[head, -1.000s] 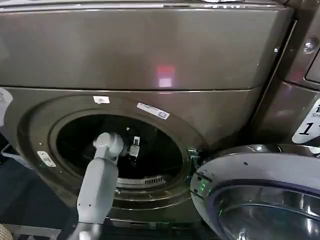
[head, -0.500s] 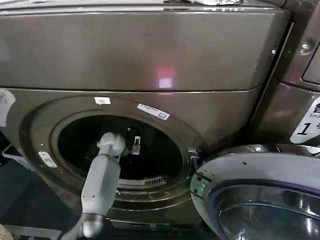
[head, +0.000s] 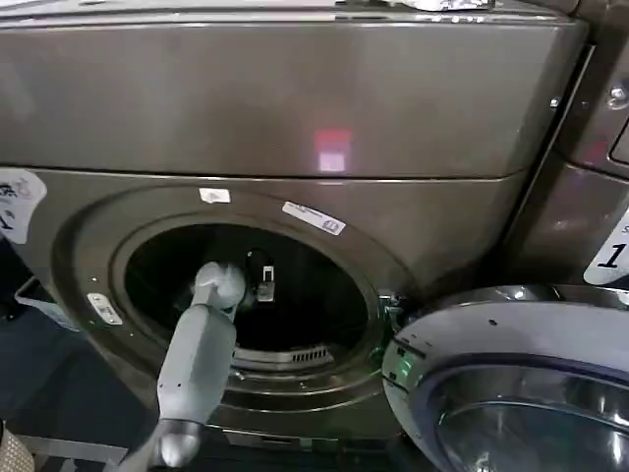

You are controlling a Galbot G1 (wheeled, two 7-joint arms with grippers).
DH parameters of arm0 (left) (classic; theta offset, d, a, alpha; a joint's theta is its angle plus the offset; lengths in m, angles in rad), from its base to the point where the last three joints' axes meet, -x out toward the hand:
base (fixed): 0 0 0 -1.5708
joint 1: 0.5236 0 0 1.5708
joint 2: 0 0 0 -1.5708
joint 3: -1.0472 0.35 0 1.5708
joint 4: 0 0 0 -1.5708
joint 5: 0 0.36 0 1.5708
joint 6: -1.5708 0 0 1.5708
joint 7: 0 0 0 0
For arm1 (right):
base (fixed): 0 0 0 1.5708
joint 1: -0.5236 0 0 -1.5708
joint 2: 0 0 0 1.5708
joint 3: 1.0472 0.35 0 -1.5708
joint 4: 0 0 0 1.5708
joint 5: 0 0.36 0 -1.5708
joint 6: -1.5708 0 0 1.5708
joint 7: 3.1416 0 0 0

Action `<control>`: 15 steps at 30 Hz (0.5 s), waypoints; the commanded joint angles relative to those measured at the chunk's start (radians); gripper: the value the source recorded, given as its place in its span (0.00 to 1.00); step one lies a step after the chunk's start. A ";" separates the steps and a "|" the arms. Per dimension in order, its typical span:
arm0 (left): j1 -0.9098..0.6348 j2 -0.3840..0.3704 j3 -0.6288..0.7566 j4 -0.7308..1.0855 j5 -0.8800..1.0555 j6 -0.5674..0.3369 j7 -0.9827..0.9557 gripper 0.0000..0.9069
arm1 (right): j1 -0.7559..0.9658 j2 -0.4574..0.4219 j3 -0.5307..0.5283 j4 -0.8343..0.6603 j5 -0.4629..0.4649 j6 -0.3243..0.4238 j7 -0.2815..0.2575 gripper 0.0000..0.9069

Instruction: Grasp the clothes from the dryer.

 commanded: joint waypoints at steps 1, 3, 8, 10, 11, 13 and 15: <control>0.002 0.001 -0.005 0.036 -0.061 0.024 0.000 0.00 | 0.001 -0.002 -0.002 -0.002 -0.001 0.000 -0.004 1.00; 0.003 0.003 -0.010 0.022 -0.073 0.028 -0.005 0.00 | 0.001 -0.001 -0.004 -0.002 -0.002 -0.001 -0.006 1.00; 0.019 -0.008 -0.065 -0.052 -0.144 0.057 -0.145 0.00 | -0.004 0.003 -0.014 0.006 -0.024 -0.003 -0.013 1.00; 0.037 -0.017 -0.090 -0.099 -0.213 0.089 -0.234 0.00 | -0.004 0.006 -0.018 0.010 -0.037 -0.002 -0.015 1.00; 0.046 -0.018 -0.091 -0.118 -0.243 0.113 -0.311 0.00 | -0.003 0.006 -0.021 0.012 -0.037 -0.001 -0.014 1.00; 0.060 -0.018 -0.090 -0.149 -0.264 0.127 -0.409 0.00 | -0.001 0.006 -0.025 0.018 -0.038 -0.003 -0.014 1.00; 0.073 -0.023 -0.085 -0.175 -0.313 0.181 -0.538 0.00 | 0.002 0.010 -0.025 0.055 -0.032 -0.063 -0.008 1.00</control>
